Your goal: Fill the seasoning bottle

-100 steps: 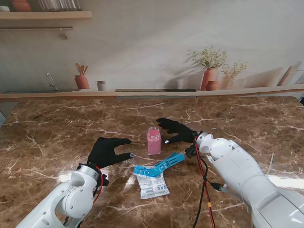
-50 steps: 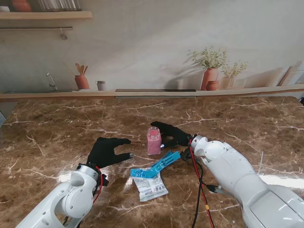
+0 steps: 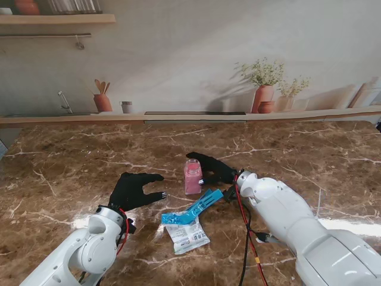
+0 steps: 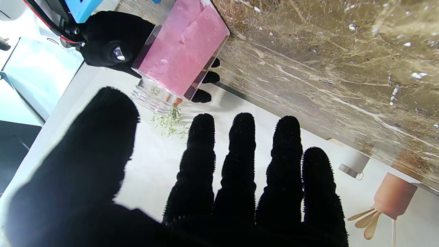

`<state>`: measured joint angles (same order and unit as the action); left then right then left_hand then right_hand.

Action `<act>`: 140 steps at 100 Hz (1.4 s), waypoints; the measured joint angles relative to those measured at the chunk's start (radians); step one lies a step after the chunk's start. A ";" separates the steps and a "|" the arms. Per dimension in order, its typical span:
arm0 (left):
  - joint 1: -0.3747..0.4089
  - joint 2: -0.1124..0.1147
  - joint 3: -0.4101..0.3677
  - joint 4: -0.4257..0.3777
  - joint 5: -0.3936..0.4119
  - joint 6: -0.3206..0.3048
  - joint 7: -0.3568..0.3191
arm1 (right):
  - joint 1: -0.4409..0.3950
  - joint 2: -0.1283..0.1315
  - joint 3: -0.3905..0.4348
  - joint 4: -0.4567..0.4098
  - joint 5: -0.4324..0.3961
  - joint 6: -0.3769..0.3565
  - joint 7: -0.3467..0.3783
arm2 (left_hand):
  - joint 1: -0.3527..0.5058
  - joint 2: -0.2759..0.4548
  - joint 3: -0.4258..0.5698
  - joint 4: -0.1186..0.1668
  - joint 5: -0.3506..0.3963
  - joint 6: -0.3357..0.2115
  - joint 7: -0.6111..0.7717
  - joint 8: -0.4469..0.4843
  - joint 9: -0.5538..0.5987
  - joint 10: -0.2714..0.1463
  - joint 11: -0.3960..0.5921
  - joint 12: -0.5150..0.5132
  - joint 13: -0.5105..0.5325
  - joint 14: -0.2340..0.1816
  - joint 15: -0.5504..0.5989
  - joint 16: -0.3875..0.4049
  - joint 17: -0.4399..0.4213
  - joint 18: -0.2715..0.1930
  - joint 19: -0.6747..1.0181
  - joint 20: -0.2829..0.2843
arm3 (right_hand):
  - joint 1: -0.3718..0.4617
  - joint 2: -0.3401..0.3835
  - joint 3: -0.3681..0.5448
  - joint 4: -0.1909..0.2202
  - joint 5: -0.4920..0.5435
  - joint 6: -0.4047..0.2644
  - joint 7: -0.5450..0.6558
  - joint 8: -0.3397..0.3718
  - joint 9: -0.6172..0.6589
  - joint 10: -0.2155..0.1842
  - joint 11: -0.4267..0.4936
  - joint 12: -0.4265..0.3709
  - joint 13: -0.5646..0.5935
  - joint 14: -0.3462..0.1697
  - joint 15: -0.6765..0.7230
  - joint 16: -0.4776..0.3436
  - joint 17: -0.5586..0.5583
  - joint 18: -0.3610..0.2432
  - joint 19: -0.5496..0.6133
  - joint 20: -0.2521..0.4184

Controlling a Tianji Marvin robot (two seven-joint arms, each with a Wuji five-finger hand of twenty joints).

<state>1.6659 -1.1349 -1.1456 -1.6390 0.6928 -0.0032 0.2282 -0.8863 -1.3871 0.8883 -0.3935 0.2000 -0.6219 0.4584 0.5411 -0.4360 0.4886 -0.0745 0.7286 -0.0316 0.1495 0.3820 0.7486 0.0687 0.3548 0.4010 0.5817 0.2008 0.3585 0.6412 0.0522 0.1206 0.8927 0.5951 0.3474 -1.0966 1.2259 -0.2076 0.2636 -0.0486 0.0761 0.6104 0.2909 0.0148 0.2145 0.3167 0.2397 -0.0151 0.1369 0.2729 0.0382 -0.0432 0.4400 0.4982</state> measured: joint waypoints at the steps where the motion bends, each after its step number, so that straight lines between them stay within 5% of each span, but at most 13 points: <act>1: 0.000 0.000 0.000 0.000 0.000 0.000 0.000 | 0.000 0.000 0.001 0.001 0.001 0.000 0.002 | 0.000 0.000 0.000 0.000 0.000 0.000 0.000 0.000 0.000 0.000 0.000 0.000 0.000 0.000 0.000 0.000 0.000 0.000 0.000 0.000 | 0.000 0.000 0.000 0.000 0.000 -0.004 0.002 0.004 0.000 0.000 0.000 0.000 0.000 0.000 0.001 0.000 -0.001 0.001 0.000 0.000; 66: -0.001 0.000 -0.004 -0.003 0.001 0.010 -0.001 | 0.047 -0.056 0.070 0.112 -0.049 -0.011 0.089 | 0.000 0.000 0.000 0.000 0.000 0.000 0.000 0.000 0.000 0.000 0.000 0.000 0.000 0.000 0.000 0.000 -0.011 0.000 0.000 0.001 | 0.017 0.018 -0.004 0.000 0.247 -0.178 0.218 0.109 -0.086 0.011 -0.026 0.001 -0.135 -0.014 -0.092 0.000 -0.096 -0.089 -0.004 0.053; 100: 0.001 0.000 -0.010 -0.008 0.000 0.012 -0.001 | 0.039 -0.067 0.064 0.111 -0.059 -0.018 0.008 | 0.000 0.000 0.000 0.000 0.000 0.000 0.000 0.000 0.000 0.000 0.000 0.000 0.000 0.000 0.000 0.000 -0.011 0.000 0.000 0.003 | 0.046 0.045 -0.070 0.000 0.375 -0.237 0.317 0.154 -0.044 -0.002 -0.009 0.001 -0.135 -0.013 -0.067 0.000 -0.086 -0.072 0.008 0.091; 113: 0.001 0.000 -0.010 -0.008 0.000 0.012 -0.001 | 0.025 -0.058 0.043 0.078 -0.050 -0.011 -0.038 | 0.000 0.000 0.000 0.000 0.000 0.000 0.000 0.000 0.000 0.000 0.000 0.000 0.000 0.000 0.000 0.000 -0.012 0.000 0.000 0.010 | 0.106 0.055 -0.145 -0.110 0.411 -0.238 0.318 0.151 -0.004 -0.016 0.015 0.001 -0.135 -0.013 -0.033 0.000 -0.075 -0.026 0.009 0.100; 140: 0.003 0.000 -0.012 -0.008 -0.001 0.012 0.006 | -0.012 -0.020 0.019 -0.006 -0.043 0.015 -0.150 | 0.000 0.000 0.000 0.000 0.000 0.000 0.000 0.000 0.000 0.000 0.000 0.000 0.000 0.000 0.000 0.000 -0.012 0.000 0.000 0.010 | 0.136 0.059 -0.172 -0.119 0.433 -0.238 0.318 0.151 0.148 -0.037 0.053 0.001 -0.069 -0.023 0.035 0.000 -0.046 0.017 0.009 0.100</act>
<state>1.6687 -1.1353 -1.1578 -1.6470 0.6918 0.0085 0.2338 -0.8979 -1.4075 0.9073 -0.4000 0.1574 -0.6069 0.3087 0.5411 -0.4360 0.4886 -0.0745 0.7286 -0.0315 0.1495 0.3820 0.7486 0.0687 0.3548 0.4010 0.5817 0.2008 0.3585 0.6411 0.0403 0.1205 0.8927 0.6052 0.4834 -1.0371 1.0535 -0.3262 0.6965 -0.2864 0.3940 0.7610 0.4391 -0.0220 0.2679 0.3172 0.1706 -0.0376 0.1719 0.2727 -0.0078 -0.0258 0.4486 0.5984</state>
